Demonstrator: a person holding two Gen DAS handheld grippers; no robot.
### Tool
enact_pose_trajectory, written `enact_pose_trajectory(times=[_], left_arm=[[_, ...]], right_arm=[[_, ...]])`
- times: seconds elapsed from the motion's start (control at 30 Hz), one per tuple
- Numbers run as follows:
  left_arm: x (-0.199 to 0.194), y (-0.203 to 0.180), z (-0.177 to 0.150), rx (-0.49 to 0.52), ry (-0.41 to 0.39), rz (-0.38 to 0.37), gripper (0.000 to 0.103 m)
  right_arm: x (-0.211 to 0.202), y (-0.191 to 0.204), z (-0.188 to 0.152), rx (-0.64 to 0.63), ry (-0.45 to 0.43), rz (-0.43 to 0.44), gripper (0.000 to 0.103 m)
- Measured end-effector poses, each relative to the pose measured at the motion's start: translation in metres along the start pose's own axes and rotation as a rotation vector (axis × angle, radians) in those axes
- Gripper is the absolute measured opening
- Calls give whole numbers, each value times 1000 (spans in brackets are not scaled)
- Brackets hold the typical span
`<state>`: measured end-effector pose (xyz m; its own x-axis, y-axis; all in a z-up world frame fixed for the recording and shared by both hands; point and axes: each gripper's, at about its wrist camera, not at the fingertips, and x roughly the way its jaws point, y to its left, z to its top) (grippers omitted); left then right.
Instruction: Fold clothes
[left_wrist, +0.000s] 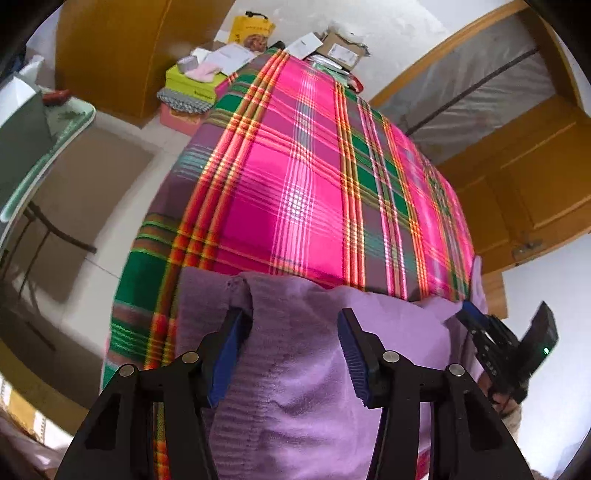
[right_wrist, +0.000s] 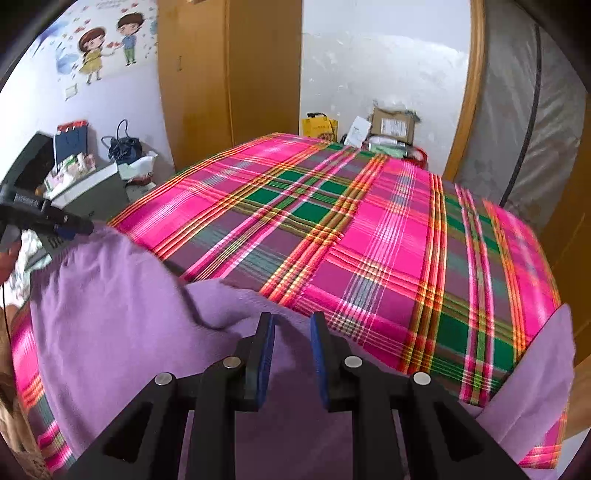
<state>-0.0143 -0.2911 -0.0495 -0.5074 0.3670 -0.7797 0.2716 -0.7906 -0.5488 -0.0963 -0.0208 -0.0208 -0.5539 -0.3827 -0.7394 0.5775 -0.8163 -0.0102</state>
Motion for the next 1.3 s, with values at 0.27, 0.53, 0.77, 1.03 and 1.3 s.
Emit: enact_pose_trajectory(times=[0.27,0.53,0.77,1.03,1.3], left_arm=[[-3,19,0,-102,4,-89,39],[-2,24,-1,-105,14,-101,8],[-21,34,-13,-139,-66,-105,5],[-43,50,-22,-175,-178,-59,3],[-42,58,-26,-195,-194,-8,3]], right_arm=[[25,-9,14,29,75,246,30],[39,16,16,-118,143,307,21],[3,16,9,-113,61,277,7],[14,-6,29,42,37,196,7],[59,-10,31,112,113,160,9]])
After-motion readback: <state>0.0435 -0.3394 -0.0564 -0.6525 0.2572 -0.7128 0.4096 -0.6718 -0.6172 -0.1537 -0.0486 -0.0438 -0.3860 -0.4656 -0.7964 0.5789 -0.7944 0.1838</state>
